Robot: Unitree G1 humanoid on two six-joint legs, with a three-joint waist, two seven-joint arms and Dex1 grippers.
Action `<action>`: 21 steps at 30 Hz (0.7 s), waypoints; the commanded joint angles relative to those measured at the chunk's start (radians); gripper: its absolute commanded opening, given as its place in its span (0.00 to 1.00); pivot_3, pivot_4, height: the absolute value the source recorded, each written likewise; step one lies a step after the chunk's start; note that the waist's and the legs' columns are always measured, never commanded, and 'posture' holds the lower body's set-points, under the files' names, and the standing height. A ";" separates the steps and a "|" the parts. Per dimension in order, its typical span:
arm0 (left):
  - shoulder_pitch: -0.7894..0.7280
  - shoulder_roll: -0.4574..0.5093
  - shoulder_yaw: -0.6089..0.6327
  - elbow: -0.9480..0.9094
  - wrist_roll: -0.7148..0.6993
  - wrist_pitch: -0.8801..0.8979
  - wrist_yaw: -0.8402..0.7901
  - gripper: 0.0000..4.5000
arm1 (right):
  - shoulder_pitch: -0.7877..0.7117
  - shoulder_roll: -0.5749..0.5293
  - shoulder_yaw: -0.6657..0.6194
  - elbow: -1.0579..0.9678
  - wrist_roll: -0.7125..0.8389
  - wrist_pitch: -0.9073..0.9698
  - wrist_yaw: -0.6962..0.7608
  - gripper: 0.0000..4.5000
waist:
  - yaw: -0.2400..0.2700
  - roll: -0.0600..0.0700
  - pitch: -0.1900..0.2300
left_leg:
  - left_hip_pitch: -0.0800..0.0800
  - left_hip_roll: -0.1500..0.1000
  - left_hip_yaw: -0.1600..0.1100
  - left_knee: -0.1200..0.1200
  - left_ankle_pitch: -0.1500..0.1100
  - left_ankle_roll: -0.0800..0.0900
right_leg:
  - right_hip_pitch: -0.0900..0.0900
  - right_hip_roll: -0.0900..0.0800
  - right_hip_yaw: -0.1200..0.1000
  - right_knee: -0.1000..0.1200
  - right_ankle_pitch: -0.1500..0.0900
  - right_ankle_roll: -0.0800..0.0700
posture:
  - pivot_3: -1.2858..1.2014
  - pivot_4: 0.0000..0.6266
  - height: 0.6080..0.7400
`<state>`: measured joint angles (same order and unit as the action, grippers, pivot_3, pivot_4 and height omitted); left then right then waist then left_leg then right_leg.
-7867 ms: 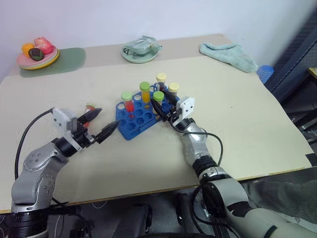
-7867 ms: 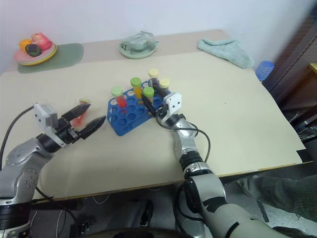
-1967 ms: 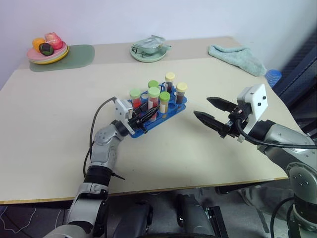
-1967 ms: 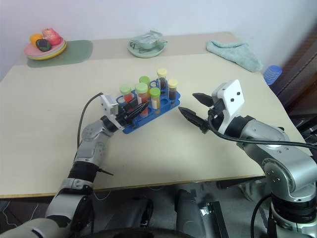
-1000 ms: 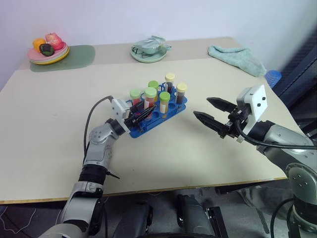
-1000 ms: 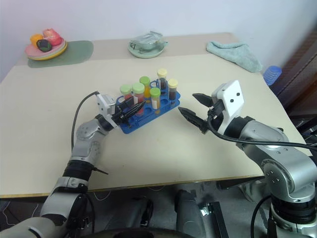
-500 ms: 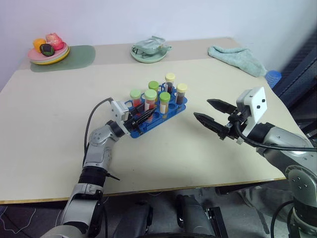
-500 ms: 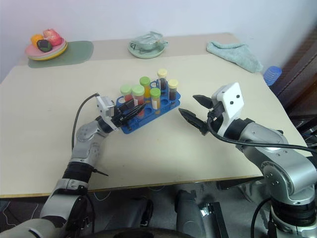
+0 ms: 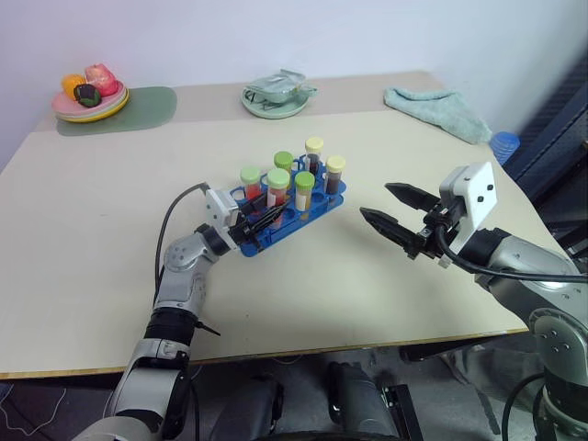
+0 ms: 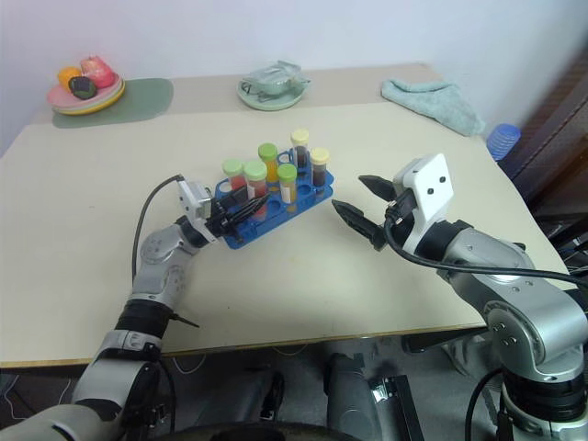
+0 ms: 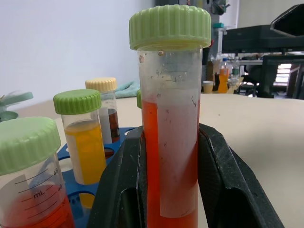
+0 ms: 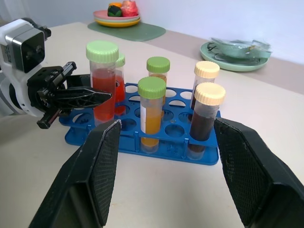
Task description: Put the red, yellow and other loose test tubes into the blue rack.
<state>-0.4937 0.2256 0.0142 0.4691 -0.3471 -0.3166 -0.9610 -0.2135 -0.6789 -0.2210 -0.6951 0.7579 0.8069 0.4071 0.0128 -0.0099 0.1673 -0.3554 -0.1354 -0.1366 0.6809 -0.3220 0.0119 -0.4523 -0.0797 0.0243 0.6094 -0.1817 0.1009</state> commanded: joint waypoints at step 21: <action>-0.008 0.029 -0.002 0.092 0.002 0.056 -0.071 0.18 | 0.001 0.036 0.014 -0.059 -0.027 -0.041 -0.043 0.70 | 0.000 0.001 -0.003 | 0.000 0.000 0.000 0.000 0.000 0.000 | 0.001 0.000 0.000 -0.001 0.000 0.000 | 0.52 0.24 1.00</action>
<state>-0.5204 0.2413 0.0143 0.5615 -0.3310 -0.3181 -1.0107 -0.2034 -0.6474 -0.1986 -0.7209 0.7307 0.7915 0.3613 0.0129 -0.0086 0.1645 -0.3551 -0.1349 -0.1368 0.6809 -0.3225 0.0126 -0.4514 -0.0793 0.0239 0.6084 -0.1818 0.1010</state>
